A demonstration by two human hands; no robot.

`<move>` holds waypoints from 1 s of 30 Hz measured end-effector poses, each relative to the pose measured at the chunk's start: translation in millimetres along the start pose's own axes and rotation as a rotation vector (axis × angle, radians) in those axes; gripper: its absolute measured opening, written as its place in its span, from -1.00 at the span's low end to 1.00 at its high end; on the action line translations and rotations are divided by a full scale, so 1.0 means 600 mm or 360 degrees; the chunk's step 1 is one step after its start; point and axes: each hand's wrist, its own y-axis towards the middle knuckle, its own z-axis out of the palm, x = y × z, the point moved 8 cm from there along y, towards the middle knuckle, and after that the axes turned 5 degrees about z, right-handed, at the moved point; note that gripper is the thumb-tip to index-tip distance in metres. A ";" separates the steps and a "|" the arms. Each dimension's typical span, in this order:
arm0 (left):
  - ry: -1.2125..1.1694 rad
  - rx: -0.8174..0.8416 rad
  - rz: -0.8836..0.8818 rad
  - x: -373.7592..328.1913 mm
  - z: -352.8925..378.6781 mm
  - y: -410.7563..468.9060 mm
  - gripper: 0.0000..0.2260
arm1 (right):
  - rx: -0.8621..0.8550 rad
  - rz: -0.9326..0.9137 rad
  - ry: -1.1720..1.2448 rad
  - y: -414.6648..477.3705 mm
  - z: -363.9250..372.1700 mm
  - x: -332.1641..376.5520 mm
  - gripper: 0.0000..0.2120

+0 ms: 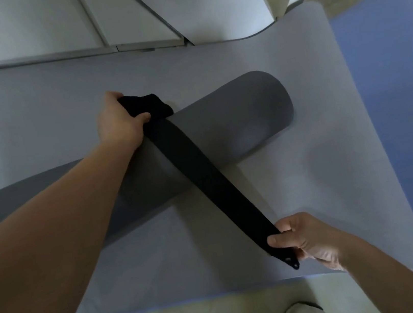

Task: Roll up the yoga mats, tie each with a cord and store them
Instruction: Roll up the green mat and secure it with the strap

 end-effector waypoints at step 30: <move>0.0668 0.0415 0.0325 -0.041 0.036 -0.041 -0.26 | -0.0225 0.0062 0.0198 -0.005 0.008 -0.045 -0.91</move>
